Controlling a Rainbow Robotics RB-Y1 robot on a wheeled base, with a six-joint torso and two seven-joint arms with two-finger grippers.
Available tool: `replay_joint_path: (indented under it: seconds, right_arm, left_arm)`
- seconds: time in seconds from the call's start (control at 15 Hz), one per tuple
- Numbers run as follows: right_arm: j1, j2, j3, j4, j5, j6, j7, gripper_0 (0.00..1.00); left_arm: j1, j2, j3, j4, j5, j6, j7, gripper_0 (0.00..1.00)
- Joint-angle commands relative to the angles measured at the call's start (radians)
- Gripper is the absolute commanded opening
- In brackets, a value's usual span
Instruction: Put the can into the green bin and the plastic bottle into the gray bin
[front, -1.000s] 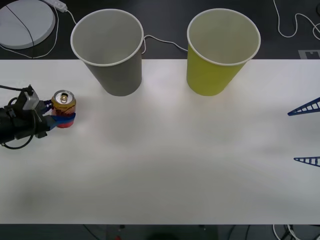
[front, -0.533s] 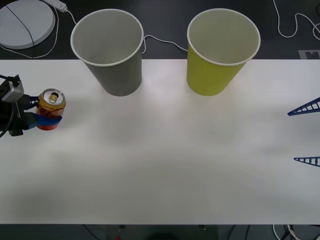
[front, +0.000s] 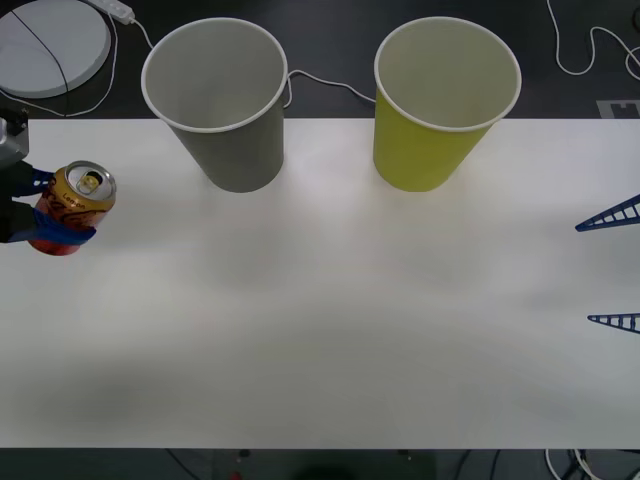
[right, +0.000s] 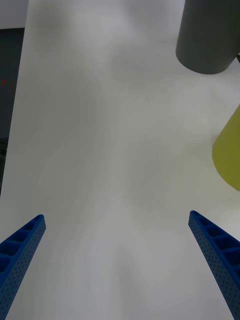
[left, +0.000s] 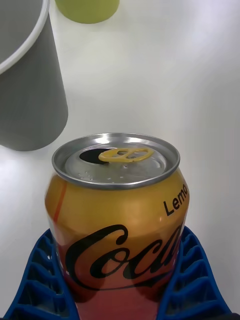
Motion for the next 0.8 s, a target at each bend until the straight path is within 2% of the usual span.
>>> replay_joint_path:
  seconds: [0.07,0.2,0.33,0.53,0.8]
  right_arm:
    - [0.000,0.000,0.000,0.000,0.000,0.000,0.000,1.00]
    - [0.000,0.000,0.000,0.000,0.000,0.000,0.000,1.00]
    - [0.000,0.000,0.000,0.000,0.000,0.000,0.000,1.00]
    - [0.000,0.000,0.000,0.000,0.000,0.000,0.000,1.00]
    - [0.000,0.000,0.000,0.000,0.000,0.000,0.000,1.00]
  left_arm:
    - [-0.071,0.023,-0.002,-0.075,-0.031,-0.067,0.137,0.00]
    - [-0.091,0.023,-0.006,-0.167,-0.062,-0.067,0.257,0.00]
    - [-0.160,0.047,-0.068,-0.207,-0.070,-0.067,0.384,0.00]
    - [-0.402,0.139,-0.285,-0.169,-0.043,-0.067,0.508,0.00]
    - [-0.720,0.116,-0.528,-0.077,-0.017,-0.067,0.620,0.00]
